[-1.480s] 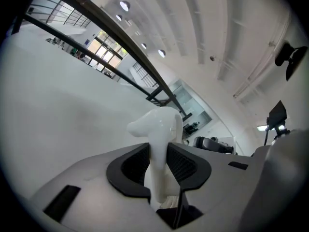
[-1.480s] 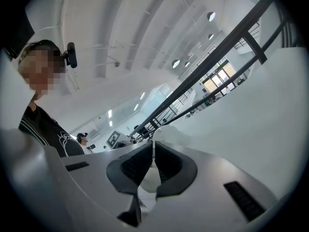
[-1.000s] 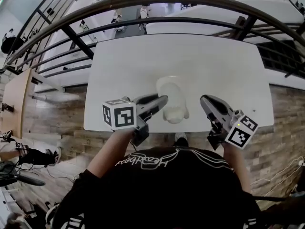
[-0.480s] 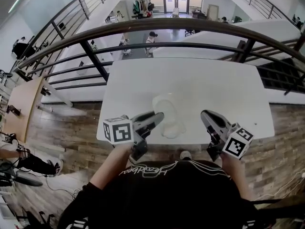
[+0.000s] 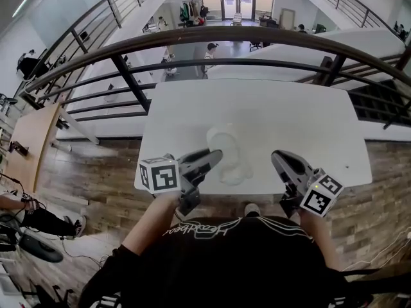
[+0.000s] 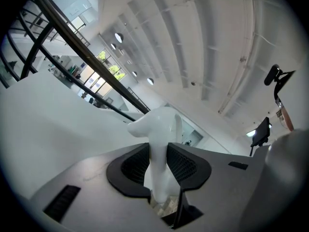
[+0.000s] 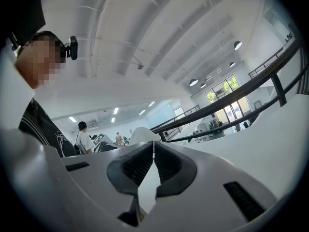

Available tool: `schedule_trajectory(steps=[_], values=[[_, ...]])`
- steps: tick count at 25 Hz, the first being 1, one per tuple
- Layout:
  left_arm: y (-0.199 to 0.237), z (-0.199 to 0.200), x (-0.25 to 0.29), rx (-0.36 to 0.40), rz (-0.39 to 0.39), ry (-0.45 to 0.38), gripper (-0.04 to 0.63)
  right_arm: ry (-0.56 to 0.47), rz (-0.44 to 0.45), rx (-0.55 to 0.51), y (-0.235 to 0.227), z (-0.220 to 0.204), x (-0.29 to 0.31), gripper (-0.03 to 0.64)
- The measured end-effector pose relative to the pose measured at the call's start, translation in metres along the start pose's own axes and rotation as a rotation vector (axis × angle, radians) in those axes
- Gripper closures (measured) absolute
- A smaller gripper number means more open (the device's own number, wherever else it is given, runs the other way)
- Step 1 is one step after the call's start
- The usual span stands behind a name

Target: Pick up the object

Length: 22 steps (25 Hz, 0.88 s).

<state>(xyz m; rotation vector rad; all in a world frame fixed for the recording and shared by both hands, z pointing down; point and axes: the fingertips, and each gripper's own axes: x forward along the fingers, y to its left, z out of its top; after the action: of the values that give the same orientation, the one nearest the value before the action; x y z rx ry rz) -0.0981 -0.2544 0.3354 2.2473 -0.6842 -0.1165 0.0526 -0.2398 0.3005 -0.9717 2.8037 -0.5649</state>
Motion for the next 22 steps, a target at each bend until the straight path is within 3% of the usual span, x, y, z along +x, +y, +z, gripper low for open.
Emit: schedule_trajectory(steps=[22], values=[[-0.0036, -0.0061, 0.0076, -0.03, -0.038, 0.012, 0.477, 0.042, -0.03, -0.008, -0.0014, -0.0101, 0.0039, 0.597]])
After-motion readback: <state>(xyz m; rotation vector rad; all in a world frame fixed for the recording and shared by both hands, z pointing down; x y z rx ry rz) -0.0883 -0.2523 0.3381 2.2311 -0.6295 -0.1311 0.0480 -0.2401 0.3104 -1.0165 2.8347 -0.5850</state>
